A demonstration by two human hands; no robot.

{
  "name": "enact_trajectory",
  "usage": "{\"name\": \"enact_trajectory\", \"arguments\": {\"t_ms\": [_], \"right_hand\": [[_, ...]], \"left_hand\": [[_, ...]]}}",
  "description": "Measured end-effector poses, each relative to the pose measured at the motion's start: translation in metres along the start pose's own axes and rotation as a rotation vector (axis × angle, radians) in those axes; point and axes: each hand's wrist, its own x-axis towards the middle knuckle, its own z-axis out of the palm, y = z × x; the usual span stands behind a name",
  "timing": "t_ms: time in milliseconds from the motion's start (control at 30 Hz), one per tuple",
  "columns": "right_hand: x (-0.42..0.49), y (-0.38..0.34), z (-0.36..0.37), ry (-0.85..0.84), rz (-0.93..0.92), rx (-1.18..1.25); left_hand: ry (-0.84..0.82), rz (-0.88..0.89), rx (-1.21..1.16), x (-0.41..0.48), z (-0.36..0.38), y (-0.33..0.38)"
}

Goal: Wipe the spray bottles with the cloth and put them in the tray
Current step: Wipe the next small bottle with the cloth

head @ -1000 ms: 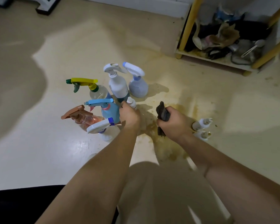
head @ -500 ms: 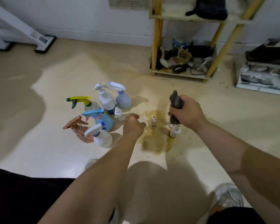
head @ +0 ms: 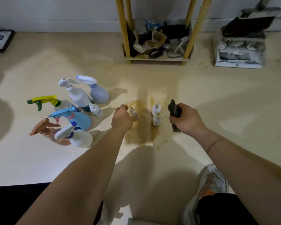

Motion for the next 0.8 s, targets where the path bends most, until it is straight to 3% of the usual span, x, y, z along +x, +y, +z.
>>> {"name": "enact_trajectory", "arguments": {"t_ms": [567, 800], "right_hand": [[0.027, 0.007, 0.011, 0.011, 0.008, -0.082], [-0.008, -0.050, -0.030, 0.070, -0.184, 0.037]], "left_hand": [[0.007, 0.004, -0.151, 0.022, 0.011, -0.003], [-0.050, 0.152, -0.172, -0.021, -0.049, 0.047]]}}
